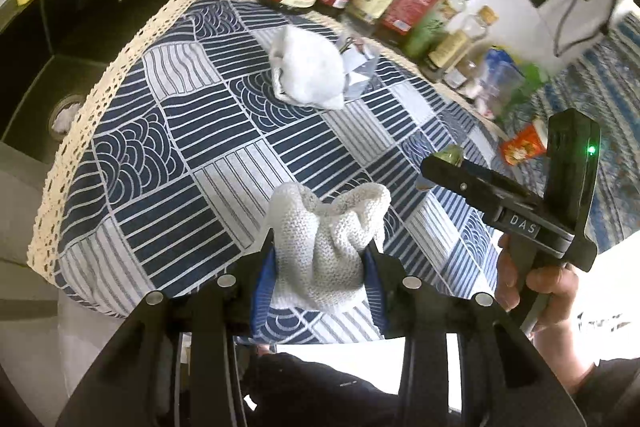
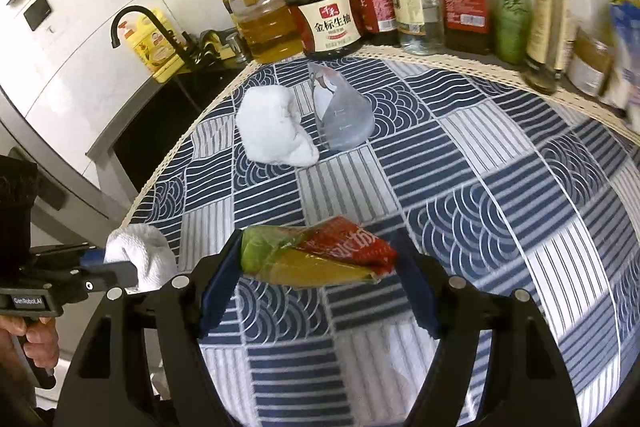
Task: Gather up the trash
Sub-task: 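Carry the white cloth and snack wrapper in both grippers down to the bin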
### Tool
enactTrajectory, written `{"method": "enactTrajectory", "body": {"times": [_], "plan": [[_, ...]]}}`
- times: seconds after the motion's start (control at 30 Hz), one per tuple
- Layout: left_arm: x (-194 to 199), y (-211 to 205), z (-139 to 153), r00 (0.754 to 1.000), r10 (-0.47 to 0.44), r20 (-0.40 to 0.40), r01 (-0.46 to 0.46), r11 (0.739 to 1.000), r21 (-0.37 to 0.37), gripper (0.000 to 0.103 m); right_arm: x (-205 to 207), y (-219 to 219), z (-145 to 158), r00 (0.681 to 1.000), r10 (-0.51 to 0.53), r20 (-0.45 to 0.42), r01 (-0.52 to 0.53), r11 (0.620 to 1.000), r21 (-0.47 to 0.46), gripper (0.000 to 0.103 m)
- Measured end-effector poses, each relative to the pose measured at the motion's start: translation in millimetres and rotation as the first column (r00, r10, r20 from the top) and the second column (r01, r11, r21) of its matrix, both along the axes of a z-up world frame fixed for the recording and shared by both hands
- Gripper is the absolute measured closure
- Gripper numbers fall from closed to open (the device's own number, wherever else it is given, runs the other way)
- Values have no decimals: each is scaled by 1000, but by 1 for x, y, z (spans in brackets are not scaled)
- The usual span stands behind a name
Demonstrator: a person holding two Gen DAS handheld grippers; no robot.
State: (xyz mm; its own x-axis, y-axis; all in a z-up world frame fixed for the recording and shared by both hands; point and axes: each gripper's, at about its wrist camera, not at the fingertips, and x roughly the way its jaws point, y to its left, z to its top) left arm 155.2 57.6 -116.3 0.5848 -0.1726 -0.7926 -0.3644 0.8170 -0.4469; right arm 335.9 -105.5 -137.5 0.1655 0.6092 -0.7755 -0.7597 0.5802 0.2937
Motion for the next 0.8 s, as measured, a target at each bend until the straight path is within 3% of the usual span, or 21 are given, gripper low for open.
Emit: {"method": "enactTrajectory", "body": {"times": [0.47,0.8], "plan": [[-75,11,22,989,-117,90,115,993,24,66,-104,-1,27,995,-99,9,99,995,23,30],[-125,24,17,969,-217,115,216,976,20,66,-180,-5,36,979,-206,12,205,978,38,30]]}}
